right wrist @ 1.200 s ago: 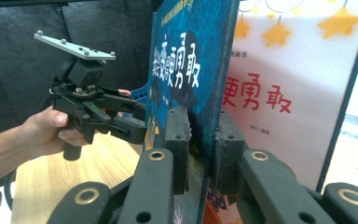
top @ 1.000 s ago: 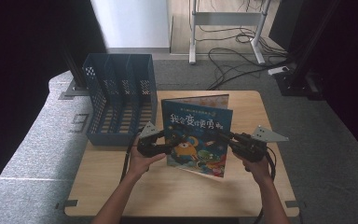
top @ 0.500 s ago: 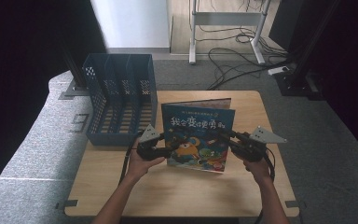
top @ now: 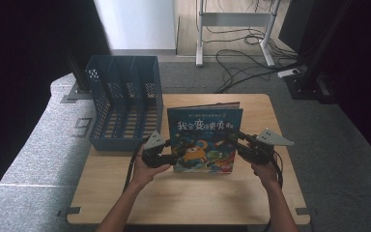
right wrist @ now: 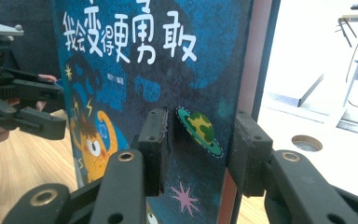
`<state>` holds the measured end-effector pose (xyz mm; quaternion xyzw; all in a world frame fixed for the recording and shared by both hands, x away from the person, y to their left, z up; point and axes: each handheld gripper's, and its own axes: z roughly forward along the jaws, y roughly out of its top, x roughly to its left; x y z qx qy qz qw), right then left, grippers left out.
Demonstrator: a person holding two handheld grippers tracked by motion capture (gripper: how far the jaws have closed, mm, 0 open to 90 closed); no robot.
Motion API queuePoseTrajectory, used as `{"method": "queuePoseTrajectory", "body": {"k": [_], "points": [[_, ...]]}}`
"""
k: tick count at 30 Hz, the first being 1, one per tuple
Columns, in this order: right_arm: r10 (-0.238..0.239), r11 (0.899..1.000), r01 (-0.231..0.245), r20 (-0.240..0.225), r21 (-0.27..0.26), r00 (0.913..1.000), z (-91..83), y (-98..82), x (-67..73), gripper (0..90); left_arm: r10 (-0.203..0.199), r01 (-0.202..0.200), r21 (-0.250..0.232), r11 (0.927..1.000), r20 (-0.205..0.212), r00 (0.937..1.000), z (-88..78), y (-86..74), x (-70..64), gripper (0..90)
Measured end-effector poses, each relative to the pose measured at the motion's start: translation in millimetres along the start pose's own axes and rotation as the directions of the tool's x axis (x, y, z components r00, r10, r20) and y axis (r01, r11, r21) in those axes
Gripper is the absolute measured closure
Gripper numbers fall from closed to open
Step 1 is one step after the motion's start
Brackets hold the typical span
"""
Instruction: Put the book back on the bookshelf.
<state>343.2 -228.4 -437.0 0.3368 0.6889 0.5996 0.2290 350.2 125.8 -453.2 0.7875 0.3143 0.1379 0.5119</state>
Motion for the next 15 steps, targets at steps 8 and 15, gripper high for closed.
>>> {"method": "queuePoseTrajectory", "body": {"k": [8, 15], "points": [[0.005, 1.000, -0.005, 0.014, -0.003, 0.9999, 0.9, -0.3, -1.0, 58.5, 0.021, -0.021, 0.000, 0.9998, 0.016, 0.9997, 0.4, -0.8, -4.4, 38.2], [0.008, 1.000, -0.008, -0.004, -0.009, 1.0000, -2.0, -0.2, -1.8, 61.0, 0.020, -0.020, -0.006, 0.9998, 0.011, 0.9997, 0.9, -0.8, -5.4, 39.5]]}}
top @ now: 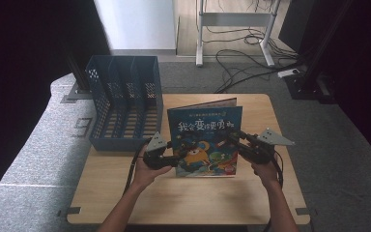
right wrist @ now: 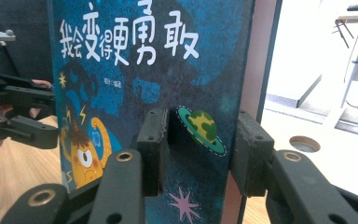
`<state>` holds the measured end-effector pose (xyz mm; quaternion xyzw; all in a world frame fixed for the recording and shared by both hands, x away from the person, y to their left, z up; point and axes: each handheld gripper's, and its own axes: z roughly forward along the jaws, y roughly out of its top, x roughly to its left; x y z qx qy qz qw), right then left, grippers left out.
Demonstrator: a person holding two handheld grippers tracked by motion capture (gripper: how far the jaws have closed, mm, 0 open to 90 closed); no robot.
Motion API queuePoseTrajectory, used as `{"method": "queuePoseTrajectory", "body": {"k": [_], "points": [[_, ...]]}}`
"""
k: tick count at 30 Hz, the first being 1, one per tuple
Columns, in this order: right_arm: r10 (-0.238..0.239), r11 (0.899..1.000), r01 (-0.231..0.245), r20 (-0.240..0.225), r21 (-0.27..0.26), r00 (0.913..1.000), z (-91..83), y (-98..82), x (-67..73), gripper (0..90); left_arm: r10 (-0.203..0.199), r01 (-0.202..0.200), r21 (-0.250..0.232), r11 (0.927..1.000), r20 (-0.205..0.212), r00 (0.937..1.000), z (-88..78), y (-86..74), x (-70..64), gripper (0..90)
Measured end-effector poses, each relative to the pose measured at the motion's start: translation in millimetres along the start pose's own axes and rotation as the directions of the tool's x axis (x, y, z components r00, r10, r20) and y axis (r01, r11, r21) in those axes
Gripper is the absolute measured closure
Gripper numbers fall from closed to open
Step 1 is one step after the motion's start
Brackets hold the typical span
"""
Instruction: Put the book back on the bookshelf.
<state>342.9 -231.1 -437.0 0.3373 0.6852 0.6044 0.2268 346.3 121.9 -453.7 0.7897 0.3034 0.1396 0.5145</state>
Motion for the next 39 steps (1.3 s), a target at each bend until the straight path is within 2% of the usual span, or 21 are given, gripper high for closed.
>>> {"method": "queuePoseTrajectory", "body": {"k": [3, 12, 16, 19, 24, 27, 32, 39], "points": [[0.001, 1.000, -0.001, -0.015, -0.006, 0.9999, -3.3, -1.8, -0.6, 61.9, 0.003, -0.003, -0.011, 0.9999, 0.007, 1.0000, -0.8, 0.6, -1.2, 40.2], [-0.012, 1.000, 0.012, -0.019, -0.008, 0.9997, -6.6, -5.5, -1.7, 60.8, 0.022, -0.021, -0.050, 0.9985, 0.021, 0.9995, -3.4, 7.1, -9.2, 42.9], [-0.020, 1.000, 0.020, -0.017, -0.008, 0.9997, -6.6, -6.4, -1.6, 60.0, 0.027, -0.026, -0.065, 0.9976, 0.007, 0.9996, -4.0, 8.8, -12.4, 46.1], [-0.027, 1.000, 0.027, -0.017, -0.012, 0.9995, -6.7, -7.5, -1.6, 59.2, 0.023, -0.023, -0.075, 0.9969, 0.002, 0.9997, -4.5, 9.5, -13.1, 53.4], [-0.045, 0.999, 0.045, -0.016, -0.023, 0.9988, -6.4, -9.6, -1.6, 58.0, 0.058, -0.059, -0.071, 0.9957, -0.017, 0.9982, -5.5, 10.6, -17.0, 56.8], [-0.045, 0.999, 0.045, -0.016, -0.025, 0.9989, -6.1, -9.8, -1.4, 57.7, 0.065, -0.066, -0.069, 0.9954, -0.018, 0.9977, -6.5, 10.6, -17.7, 57.3], [-0.051, 0.998, 0.050, -0.020, -0.028, 0.9985, -3.4, -9.6, 0.0, 56.3, 0.086, -0.086, -0.087, 0.9924, -0.008, 0.9963, -10.3, 10.2, -19.4, 60.3], [-0.062, 0.998, 0.062, -0.032, -0.024, 0.9975, 5.0, -8.2, 4.2, 52.2, 0.097, -0.094, -0.104, 0.9901, 0.019, 0.9951, -18.2, 8.4, -19.7, 66.4]]}}
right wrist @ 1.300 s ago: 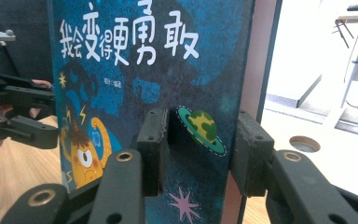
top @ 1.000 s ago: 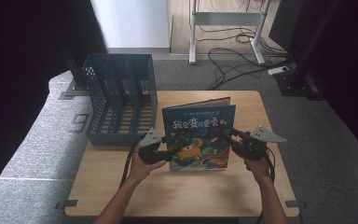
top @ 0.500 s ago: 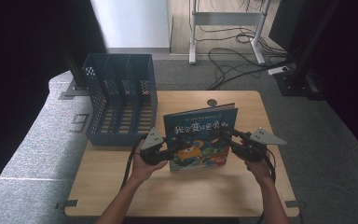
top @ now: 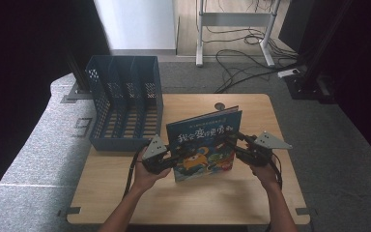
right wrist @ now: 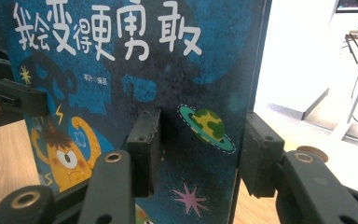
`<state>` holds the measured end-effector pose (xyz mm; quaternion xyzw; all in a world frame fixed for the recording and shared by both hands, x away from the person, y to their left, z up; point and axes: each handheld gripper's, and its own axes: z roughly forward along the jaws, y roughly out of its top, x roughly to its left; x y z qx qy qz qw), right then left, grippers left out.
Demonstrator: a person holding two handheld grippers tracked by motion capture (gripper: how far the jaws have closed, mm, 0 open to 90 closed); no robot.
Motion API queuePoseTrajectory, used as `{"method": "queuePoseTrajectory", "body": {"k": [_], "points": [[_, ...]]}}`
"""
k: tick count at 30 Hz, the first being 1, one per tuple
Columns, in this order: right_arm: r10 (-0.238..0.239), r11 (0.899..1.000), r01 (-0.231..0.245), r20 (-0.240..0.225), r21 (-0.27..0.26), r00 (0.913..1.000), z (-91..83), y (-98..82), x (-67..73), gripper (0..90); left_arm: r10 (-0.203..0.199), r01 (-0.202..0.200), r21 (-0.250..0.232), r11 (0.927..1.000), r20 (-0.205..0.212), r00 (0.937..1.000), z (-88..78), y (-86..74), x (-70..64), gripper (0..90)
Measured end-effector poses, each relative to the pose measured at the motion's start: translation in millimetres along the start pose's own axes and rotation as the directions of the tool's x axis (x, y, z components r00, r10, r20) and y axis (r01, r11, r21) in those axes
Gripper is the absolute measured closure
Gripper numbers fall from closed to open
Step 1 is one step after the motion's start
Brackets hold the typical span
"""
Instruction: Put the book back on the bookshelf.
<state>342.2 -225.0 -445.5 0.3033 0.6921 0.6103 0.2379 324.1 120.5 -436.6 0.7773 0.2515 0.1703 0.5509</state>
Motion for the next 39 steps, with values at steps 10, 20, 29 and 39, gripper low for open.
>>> {"method": "queuePoseTrajectory", "body": {"k": [10, 20, 29, 39], "points": [[-0.002, 1.000, 0.002, -0.013, 0.005, 0.9999, 8.9, 1.7, 2.5, 45.7, -0.020, 0.022, -0.021, 0.9995, 0.075, 0.9969, -9.0, -4.4, 0.7, 74.3], [0.001, 1.000, -0.001, -0.011, 0.005, 0.9999, 10.5, 2.0, 3.3, 43.3, -0.026, 0.028, -0.017, 0.9995, 0.093, 0.9953, -10.3, -4.1, -0.7, 76.1], [0.014, 1.000, -0.014, -0.006, -0.004, 0.9999, 14.7, 1.9, 4.1, 43.3, -0.068, 0.070, -0.019, 0.9974, 0.096, 0.9931, -9.1, -4.4, 4.7, 74.1], [0.015, 1.000, -0.015, -0.003, -0.022, 0.9999, 11.9, 0.1, 5.3, 44.9, -0.092, 0.094, -0.020, 0.9954, 0.082, 0.9923, -2.5, 1.0, 4.7, 69.5]]}}
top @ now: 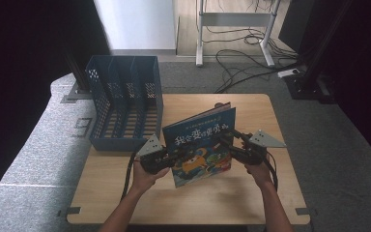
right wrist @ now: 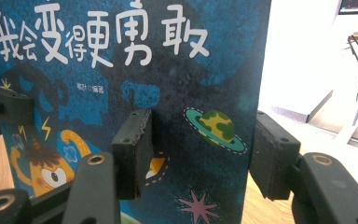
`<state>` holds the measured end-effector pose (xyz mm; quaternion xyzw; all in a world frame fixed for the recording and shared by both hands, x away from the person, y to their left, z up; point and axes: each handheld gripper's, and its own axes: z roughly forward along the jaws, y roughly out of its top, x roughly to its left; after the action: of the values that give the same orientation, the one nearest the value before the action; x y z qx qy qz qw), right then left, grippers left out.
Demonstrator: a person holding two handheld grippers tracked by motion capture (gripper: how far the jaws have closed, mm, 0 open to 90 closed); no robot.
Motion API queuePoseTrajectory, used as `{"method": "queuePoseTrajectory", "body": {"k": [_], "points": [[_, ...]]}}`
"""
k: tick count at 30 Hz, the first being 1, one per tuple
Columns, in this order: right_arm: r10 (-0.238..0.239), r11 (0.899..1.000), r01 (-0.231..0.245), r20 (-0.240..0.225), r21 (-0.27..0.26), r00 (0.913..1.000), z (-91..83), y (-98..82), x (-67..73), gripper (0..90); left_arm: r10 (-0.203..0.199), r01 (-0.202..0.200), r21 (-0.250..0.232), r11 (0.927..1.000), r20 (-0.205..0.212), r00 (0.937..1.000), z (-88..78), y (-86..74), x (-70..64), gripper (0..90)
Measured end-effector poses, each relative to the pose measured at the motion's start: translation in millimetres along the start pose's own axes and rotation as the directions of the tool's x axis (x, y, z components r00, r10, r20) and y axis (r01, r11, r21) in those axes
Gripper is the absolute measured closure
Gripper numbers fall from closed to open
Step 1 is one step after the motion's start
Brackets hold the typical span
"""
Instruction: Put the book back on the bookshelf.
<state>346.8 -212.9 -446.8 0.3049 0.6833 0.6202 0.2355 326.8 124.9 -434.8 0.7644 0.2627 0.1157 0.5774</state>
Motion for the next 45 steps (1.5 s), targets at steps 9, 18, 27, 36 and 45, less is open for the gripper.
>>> {"method": "queuePoseTrajectory", "body": {"k": [9, 18, 27, 36, 45], "points": [[0.001, 1.000, -0.001, -0.006, -0.019, 1.0000, -2.6, -1.8, 0.0, 46.7, -0.010, 0.010, -0.016, 0.9998, -0.012, 0.9999, 1.6, 1.1, -0.5, 67.1], [0.006, 1.000, -0.006, -0.018, -0.020, 0.9998, -3.5, -2.9, -0.5, 46.3, -0.015, 0.016, -0.029, 0.9995, 0.016, 0.9998, 7.5, 2.1, -3.7, 69.1], [0.003, 1.000, -0.004, -0.033, -0.023, 0.9995, -3.7, -4.2, -1.2, 43.9, 0.030, -0.028, -0.033, 0.9991, 0.043, 0.9986, 9.6, 3.4, -10.3, 76.1], [0.013, 0.999, -0.014, -0.047, -0.030, 0.9988, -2.2, -4.8, -2.0, 41.7, 0.026, -0.024, -0.031, 0.9992, 0.082, 0.9963, 8.7, 2.4, -10.9, 78.9], [0.014, 0.999, -0.015, -0.049, -0.029, 0.9987, -2.6, -4.9, -2.1, 41.2, 0.045, -0.041, -0.041, 0.9983, 0.078, 0.9959, 8.6, 1.1, -13.4, 80.1]]}}
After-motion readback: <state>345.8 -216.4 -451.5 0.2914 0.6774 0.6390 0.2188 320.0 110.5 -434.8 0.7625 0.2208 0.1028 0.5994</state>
